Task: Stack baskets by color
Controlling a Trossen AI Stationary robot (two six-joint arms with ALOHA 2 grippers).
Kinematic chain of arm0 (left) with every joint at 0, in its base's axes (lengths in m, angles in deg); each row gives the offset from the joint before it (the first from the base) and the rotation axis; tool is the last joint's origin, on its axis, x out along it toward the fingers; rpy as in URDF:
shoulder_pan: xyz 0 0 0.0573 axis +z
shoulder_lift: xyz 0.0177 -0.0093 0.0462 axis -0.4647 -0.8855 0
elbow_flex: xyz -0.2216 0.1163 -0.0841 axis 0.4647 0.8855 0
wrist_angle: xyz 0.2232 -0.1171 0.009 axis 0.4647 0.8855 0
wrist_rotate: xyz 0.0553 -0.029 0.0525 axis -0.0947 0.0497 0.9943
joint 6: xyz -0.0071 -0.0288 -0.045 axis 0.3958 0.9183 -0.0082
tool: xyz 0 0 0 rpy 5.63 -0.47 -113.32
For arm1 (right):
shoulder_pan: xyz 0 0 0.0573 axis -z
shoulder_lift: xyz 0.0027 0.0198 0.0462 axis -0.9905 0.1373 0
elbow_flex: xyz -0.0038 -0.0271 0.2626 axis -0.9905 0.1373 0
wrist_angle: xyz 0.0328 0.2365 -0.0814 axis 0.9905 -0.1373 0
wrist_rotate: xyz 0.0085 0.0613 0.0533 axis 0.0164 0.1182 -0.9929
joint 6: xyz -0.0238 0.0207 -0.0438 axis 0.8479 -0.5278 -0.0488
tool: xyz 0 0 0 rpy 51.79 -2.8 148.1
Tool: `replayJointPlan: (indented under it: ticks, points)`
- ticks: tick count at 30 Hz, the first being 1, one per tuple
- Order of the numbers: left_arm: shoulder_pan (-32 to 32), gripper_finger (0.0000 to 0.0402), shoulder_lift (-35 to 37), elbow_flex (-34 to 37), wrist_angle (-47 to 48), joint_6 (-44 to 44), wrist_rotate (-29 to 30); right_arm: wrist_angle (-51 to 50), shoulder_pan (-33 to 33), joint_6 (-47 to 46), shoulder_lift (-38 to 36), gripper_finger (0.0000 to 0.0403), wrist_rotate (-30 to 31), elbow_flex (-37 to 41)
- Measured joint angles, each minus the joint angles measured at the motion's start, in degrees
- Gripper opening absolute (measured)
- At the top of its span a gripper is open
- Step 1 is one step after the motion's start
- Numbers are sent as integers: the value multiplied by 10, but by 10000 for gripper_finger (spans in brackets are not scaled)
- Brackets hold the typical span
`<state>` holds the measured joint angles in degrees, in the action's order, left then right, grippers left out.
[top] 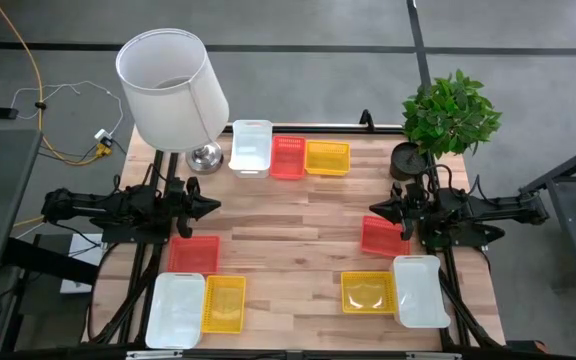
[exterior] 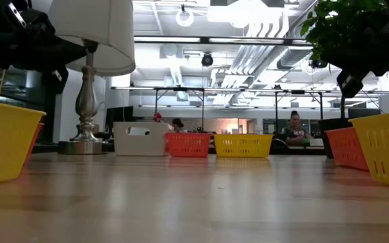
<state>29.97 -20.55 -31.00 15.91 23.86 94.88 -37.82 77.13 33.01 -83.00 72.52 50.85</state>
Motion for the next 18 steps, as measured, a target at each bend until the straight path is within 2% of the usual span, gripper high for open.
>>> replayJointPlan:
  ticks: [12, 15, 18]
  points:
    - [0, 1, 0, 0, 0, -1, 2, 2, 0, 0, 0, 0, 10, 0]
    - [0, 1, 0, 0, 0, 0, 1, 12, 0, 0, 0, 0, 49, 0]
    - [0, 1, 0, 0, 0, -1, 2, 42, 0, 4, 0, 0, 125, 0]
